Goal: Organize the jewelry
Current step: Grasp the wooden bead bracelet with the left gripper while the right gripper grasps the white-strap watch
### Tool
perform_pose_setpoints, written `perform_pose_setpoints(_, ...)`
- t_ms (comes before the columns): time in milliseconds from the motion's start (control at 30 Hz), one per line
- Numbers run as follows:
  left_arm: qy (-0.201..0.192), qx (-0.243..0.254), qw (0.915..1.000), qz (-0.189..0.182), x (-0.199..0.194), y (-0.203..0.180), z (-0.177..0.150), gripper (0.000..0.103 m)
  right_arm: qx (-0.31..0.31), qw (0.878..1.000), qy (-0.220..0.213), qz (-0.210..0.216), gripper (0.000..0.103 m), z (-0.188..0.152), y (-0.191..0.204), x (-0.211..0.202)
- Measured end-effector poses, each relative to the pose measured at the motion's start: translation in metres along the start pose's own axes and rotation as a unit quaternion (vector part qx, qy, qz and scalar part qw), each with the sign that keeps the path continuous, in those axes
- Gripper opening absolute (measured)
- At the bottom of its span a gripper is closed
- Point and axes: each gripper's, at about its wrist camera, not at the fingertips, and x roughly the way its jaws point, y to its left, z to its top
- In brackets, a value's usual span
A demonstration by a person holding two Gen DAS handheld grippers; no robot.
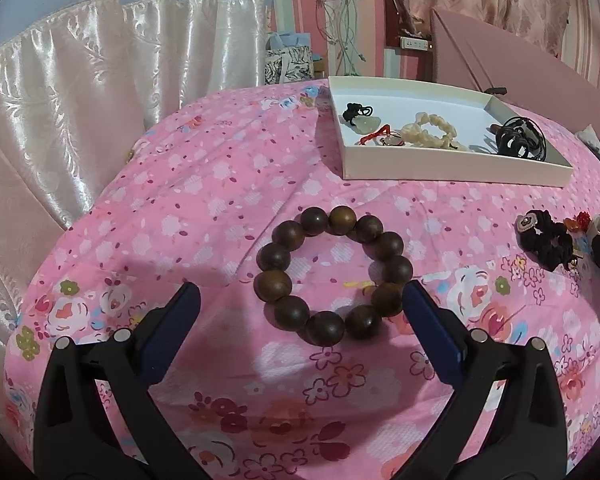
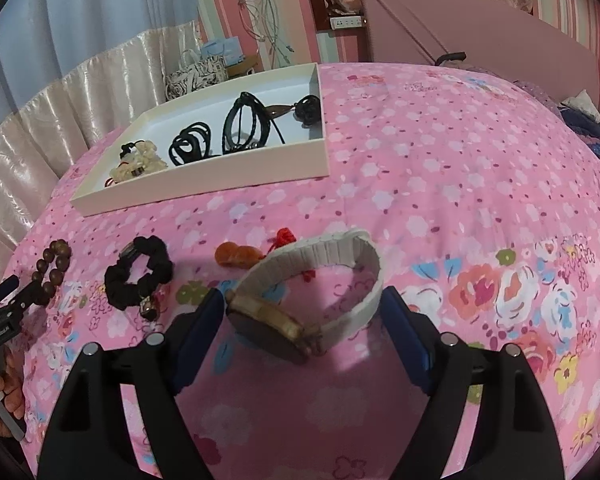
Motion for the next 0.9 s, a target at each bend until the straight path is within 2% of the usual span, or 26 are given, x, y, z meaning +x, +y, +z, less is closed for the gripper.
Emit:
perform_pose_setpoints(133, 0.011, 0.009, 0.9999, -0.004, 0.004, -0.004, 0.0, 0.099, -0.009, 1.0, 0.002, -0.015, 0.078, 0.0, 0.004, 0.002)
perform_pose_setpoints(300, 0.022, 0.011, 0.9996, -0.016, 0.008, -0.004, 0.0, 0.096, -0.01, 1.0, -0.002, -0.017, 0.06, -0.003, 0.001, -0.001)
perform_pose_setpoints(367, 0.026, 0.01, 0.9994, -0.021, 0.01, -0.004, 0.0, 0.096, -0.017, 1.0, -0.002, -0.016, 0.049, -0.005, 0.002, -0.004)
perform_pose_setpoints(533, 0.028, 0.01, 0.9991, -0.029, 0.011, -0.005, 0.0, 0.091, -0.011, 1.0, -0.008, -0.005, 0.037, -0.011, -0.003, -0.01)
perform_pose_setpoints(600, 0.032, 0.02, 0.9986, -0.036, 0.013, -0.009, 0.0, 0.077, -0.014, 1.0, -0.007, -0.002, 0.036, -0.013, -0.002, -0.012)
perform_pose_setpoints(633, 0.036, 0.023, 0.9984, -0.037, 0.014, -0.011, 0.0, 0.074, -0.016, 1.0, -0.007, -0.002, 0.036, -0.013, -0.002, -0.012)
perform_pose_setpoints(667, 0.042, 0.028, 0.9977, -0.045, 0.017, -0.013, 0.0, 0.065, -0.017, 1.0, -0.007, 0.0, 0.036, -0.014, -0.002, -0.013)
perform_pose_setpoints(733, 0.046, 0.029, 0.997, -0.055, 0.018, -0.013, -0.001, 0.059, -0.017, 1.0, -0.006, 0.003, 0.036, -0.016, -0.003, -0.014)
perform_pose_setpoints(800, 0.044, 0.027, 0.9966, -0.064, 0.018, -0.013, -0.001, 0.047, -0.014, 1.0, -0.006, 0.006, 0.036, -0.017, -0.004, -0.016)
perform_pose_setpoints(900, 0.038, 0.03, 0.9962, -0.073, 0.014, -0.014, -0.003, 0.038, -0.012, 1.0, -0.005, 0.009, 0.036, -0.019, -0.004, -0.017)
